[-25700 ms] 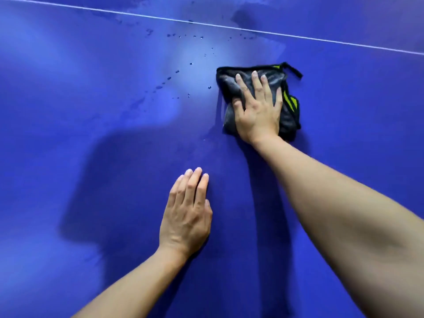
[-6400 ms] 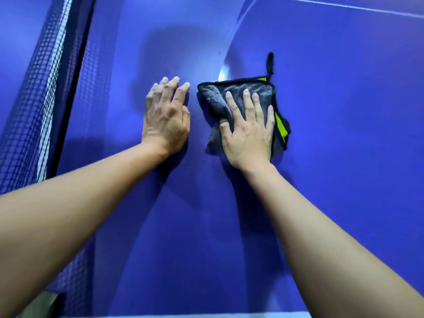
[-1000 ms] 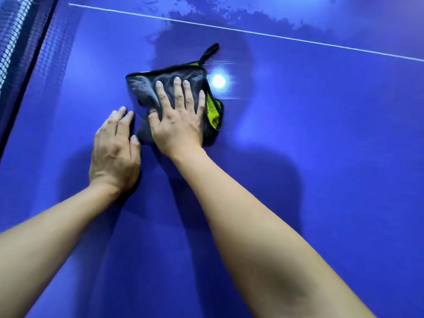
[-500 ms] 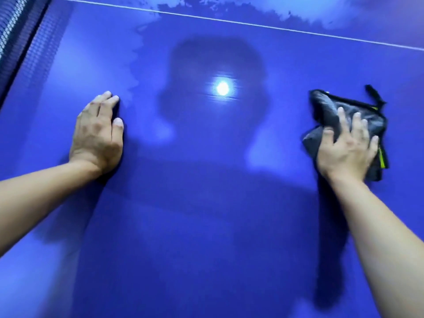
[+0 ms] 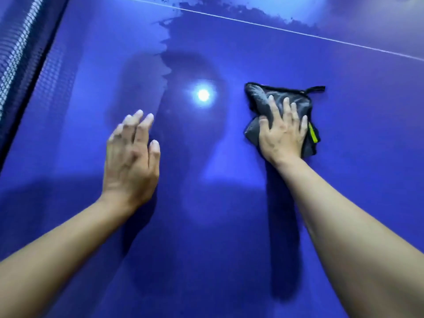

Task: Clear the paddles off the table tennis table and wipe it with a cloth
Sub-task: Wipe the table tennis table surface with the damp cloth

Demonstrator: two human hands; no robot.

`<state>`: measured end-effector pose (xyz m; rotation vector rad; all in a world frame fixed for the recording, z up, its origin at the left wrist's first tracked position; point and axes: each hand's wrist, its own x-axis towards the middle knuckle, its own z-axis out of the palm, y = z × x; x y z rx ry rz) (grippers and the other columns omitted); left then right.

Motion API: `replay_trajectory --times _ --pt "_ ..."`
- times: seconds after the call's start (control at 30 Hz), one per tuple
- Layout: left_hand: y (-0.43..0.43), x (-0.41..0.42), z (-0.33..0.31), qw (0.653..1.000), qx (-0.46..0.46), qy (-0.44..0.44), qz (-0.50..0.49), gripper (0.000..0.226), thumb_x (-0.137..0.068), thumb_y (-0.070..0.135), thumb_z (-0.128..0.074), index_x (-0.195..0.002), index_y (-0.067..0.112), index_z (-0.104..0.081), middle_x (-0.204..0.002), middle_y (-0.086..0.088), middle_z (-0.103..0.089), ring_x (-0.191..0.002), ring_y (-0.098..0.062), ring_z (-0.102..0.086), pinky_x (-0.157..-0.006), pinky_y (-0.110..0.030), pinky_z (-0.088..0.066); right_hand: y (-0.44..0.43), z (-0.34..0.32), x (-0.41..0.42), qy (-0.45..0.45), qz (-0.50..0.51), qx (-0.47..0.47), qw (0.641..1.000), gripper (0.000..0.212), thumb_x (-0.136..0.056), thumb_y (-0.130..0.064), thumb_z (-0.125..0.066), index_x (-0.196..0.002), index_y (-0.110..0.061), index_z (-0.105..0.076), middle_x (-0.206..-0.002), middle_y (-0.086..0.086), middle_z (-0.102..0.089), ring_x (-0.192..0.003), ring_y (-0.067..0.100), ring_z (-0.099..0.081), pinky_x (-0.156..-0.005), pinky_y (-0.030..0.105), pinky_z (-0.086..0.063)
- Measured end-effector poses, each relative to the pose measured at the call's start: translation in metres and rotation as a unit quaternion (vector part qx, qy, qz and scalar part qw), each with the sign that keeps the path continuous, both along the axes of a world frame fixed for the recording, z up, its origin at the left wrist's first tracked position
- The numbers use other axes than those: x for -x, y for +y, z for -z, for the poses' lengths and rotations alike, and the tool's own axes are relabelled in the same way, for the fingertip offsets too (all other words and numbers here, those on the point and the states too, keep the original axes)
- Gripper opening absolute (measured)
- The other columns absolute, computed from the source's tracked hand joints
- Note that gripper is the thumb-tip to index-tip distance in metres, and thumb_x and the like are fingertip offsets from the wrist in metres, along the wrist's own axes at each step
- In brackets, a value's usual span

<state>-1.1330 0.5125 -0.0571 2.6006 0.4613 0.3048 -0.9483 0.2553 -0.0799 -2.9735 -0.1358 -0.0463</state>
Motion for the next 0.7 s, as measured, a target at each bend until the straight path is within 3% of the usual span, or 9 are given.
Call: replay_trajectory --times 0.23,0.4,0.7 --pt "-0.056 0.145 0.014 0.998 -0.033 0.051 -0.019 0.060 -0.095 0.030 -0.036 -0.148 0.003 -0.045 -0.157 -0.016 -0.038 -0.144 -0.039 -0.036 -0.118 -0.053 -0.026 0.137 -0.001 0.107 0.016 -0.193 -0.015 0.981 0.065 -0.099 -0.052 -0.037 -0.161 -0.039 -0.022 -0.171 0.001 -0.012 -0.158 0.019 -0.005 -0.125 0.050 0.007" --pt "-0.064 0.159 0.018 0.997 -0.044 0.068 -0.019 0.060 -0.096 0.030 -0.033 -0.150 0.006 -0.043 -0.161 -0.012 -0.033 -0.149 -0.034 -0.029 -0.123 -0.049 -0.019 0.121 -0.003 0.101 0.025 -0.246 -0.037 0.968 0.060 -0.102 -0.050 -0.038 -0.160 -0.040 -0.025 -0.171 0.001 -0.015 -0.158 0.017 -0.008 -0.125 0.047 0.006" --pt "-0.074 0.161 0.016 0.994 -0.066 0.076 -0.047 0.058 -0.097 0.027 -0.030 -0.151 0.009 -0.042 -0.161 -0.012 -0.033 -0.151 -0.030 -0.026 -0.125 -0.046 -0.016 -0.140 -0.003 0.071 0.008 0.035 -0.028 0.999 0.065 -0.099 -0.053 -0.029 -0.161 -0.034 -0.026 -0.169 0.007 -0.020 -0.157 0.023 -0.015 -0.127 0.050 -0.003"
